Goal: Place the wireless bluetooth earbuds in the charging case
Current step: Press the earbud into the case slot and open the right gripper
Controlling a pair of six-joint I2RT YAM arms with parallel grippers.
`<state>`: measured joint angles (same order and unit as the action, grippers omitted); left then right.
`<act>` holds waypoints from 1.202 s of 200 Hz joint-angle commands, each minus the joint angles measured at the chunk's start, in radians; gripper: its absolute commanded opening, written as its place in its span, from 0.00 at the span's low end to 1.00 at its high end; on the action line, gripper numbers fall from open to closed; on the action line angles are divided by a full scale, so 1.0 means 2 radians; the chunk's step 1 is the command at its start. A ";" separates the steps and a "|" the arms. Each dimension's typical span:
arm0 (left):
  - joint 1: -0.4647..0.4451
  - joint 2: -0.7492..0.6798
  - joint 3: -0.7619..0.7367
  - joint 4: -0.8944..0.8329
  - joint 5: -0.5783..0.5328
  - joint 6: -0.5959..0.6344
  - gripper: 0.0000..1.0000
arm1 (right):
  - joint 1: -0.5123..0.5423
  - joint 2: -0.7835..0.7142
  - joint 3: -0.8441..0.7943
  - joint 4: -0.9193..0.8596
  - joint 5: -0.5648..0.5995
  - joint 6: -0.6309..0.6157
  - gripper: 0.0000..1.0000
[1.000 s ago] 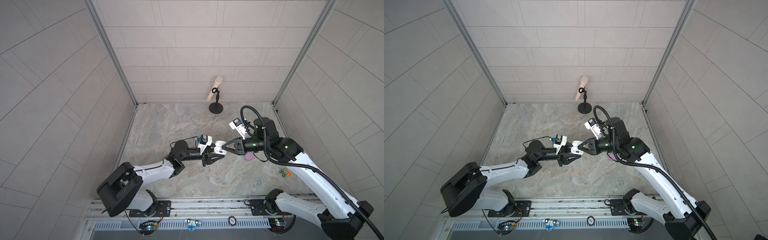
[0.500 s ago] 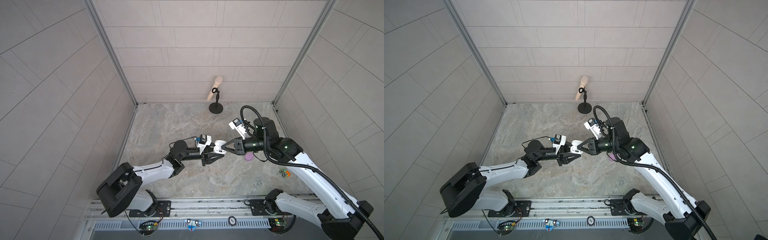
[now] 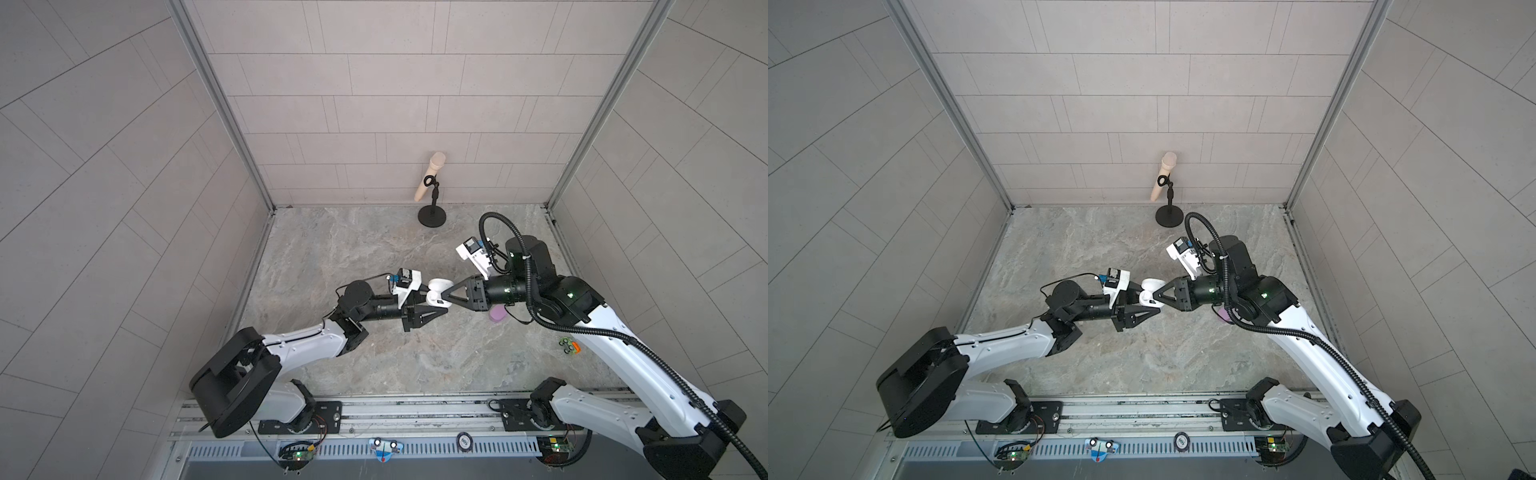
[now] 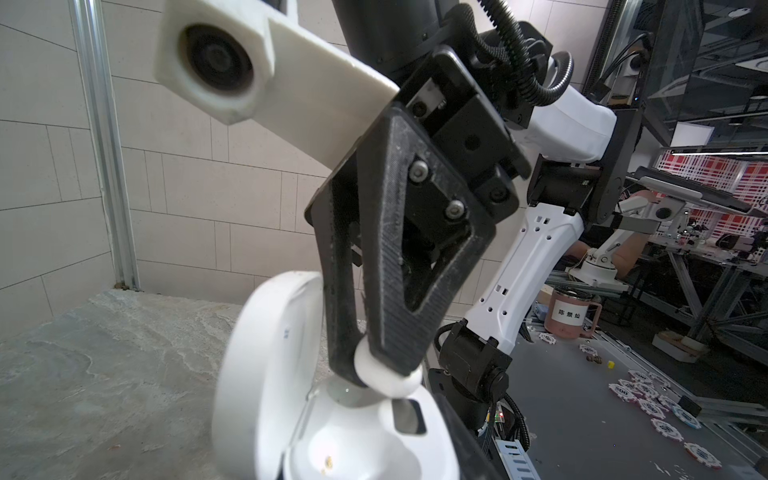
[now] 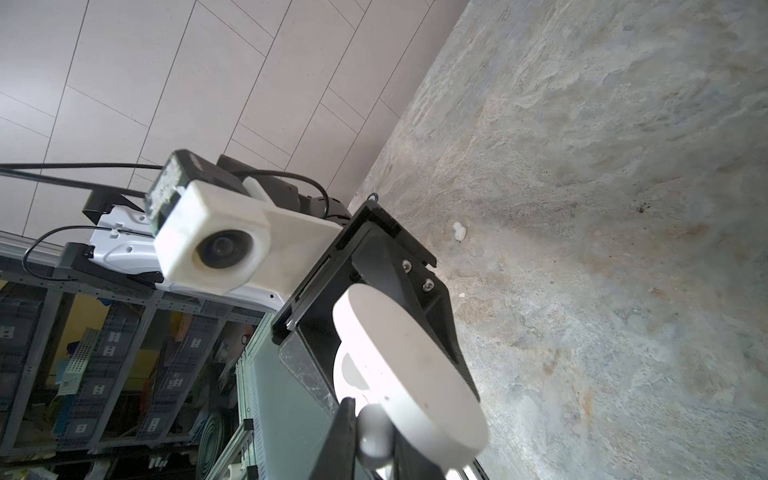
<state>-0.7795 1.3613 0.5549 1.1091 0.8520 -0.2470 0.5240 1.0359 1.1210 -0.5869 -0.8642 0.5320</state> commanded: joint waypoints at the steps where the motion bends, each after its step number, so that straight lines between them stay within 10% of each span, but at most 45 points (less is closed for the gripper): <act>1: -0.002 -0.016 0.012 0.025 0.009 -0.004 0.12 | 0.004 0.001 -0.004 0.011 0.007 0.001 0.15; 240: -0.015 -0.010 0.004 0.021 0.006 -0.004 0.13 | 0.024 0.018 0.047 -0.017 0.063 -0.013 0.49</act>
<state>-0.7883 1.3575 0.5549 1.1023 0.8108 -0.2619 0.5549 1.0565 1.1870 -0.6399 -0.7738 0.5327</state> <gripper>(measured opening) 0.441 0.480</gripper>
